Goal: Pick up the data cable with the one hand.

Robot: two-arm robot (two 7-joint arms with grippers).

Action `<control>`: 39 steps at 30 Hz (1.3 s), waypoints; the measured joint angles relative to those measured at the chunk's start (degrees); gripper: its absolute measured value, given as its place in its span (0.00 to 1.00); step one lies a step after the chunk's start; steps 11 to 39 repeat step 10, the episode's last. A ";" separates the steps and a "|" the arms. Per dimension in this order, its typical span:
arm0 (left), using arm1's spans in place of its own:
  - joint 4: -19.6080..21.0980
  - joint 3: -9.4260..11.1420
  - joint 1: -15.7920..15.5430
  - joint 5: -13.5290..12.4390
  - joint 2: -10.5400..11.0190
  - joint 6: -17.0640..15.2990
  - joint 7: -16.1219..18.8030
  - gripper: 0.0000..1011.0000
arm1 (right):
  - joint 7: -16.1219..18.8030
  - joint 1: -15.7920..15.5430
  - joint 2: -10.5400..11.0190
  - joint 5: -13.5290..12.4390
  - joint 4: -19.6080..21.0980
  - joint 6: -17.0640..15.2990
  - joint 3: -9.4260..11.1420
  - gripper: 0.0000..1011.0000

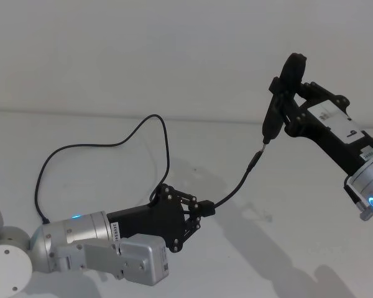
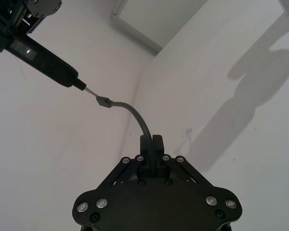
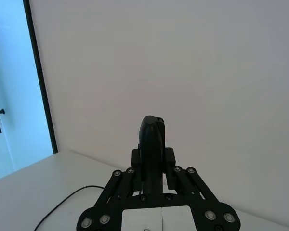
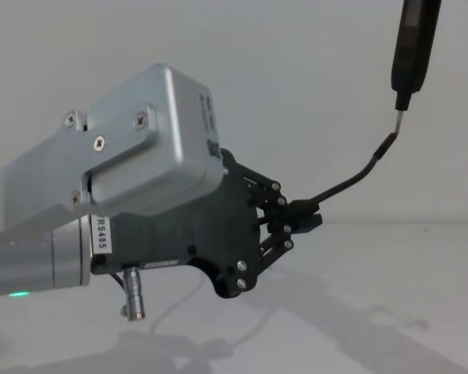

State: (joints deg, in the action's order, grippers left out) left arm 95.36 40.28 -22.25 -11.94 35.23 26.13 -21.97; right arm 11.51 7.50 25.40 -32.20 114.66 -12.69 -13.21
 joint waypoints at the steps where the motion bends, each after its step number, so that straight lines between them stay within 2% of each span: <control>1: 0.00 0.00 0.00 0.00 0.00 0.00 0.00 0.04 | 0.00 0.00 0.01 -0.01 -0.01 -0.01 -0.01 0.27; 39: 0.00 0.00 0.00 0.00 0.00 0.00 0.00 0.04 | -0.04 0.06 0.03 -0.07 -0.07 -0.04 -0.08 0.27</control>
